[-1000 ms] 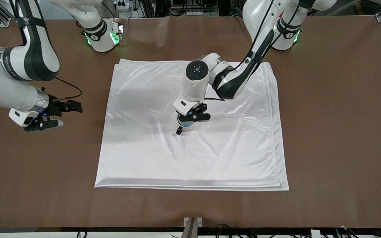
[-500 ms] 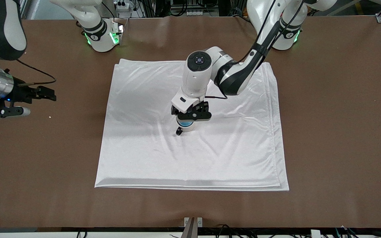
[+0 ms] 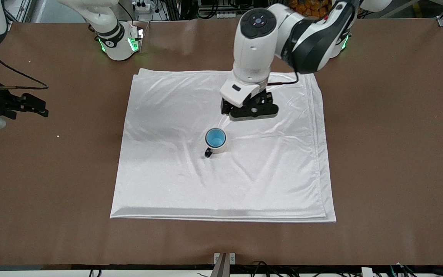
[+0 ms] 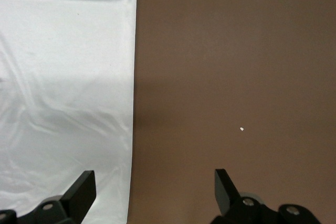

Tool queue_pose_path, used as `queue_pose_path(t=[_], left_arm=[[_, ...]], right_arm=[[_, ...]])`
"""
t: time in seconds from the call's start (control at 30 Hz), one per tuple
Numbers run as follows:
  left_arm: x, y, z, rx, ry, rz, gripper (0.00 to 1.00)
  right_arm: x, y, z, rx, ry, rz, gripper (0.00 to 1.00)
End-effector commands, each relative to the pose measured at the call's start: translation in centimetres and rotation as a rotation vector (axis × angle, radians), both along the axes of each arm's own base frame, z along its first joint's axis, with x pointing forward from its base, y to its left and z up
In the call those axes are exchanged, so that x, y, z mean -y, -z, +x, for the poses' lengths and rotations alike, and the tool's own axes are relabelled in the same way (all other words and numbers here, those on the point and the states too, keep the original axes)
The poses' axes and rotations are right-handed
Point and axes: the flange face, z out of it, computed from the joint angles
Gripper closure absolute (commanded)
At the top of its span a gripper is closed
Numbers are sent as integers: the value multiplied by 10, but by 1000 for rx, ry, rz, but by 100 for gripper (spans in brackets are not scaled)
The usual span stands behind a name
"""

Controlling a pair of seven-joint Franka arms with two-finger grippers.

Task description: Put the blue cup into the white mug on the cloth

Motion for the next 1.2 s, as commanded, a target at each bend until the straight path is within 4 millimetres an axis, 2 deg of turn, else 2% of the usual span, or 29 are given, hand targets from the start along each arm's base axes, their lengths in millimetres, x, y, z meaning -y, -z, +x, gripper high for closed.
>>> queue_pose_path(t=[0.0,0.17,0.57,0.7,0.83,1.0,1.1,1.17], left_arm=[[-67,-48,11,2,43,46,0],[-126,-74,26,-23,-43,63,0],[-241,-101,56,-41,-47,98,0],[-270,-104,63,-46,-40,88,0],[-286,-108,66,-45,-34,78,0],[-320,-107,74,-53,-28,31,0],[-345,-106,80,-50,-21,-3,0],[-353,-105,82,-45,-7,-3,0]], right_arm=[[-2,-17,-2,10,4,-12,0],[-4,-34,-2,36,0,-14,0],[-6,-48,-8,51,-2,-14,0],[-7,-48,-8,51,-5,-14,0],[-6,-49,-9,54,-3,-12,0],[-8,-53,-11,59,-6,-12,0],[-4,-56,-13,67,0,-15,0],[2,-57,-14,68,7,-23,0]])
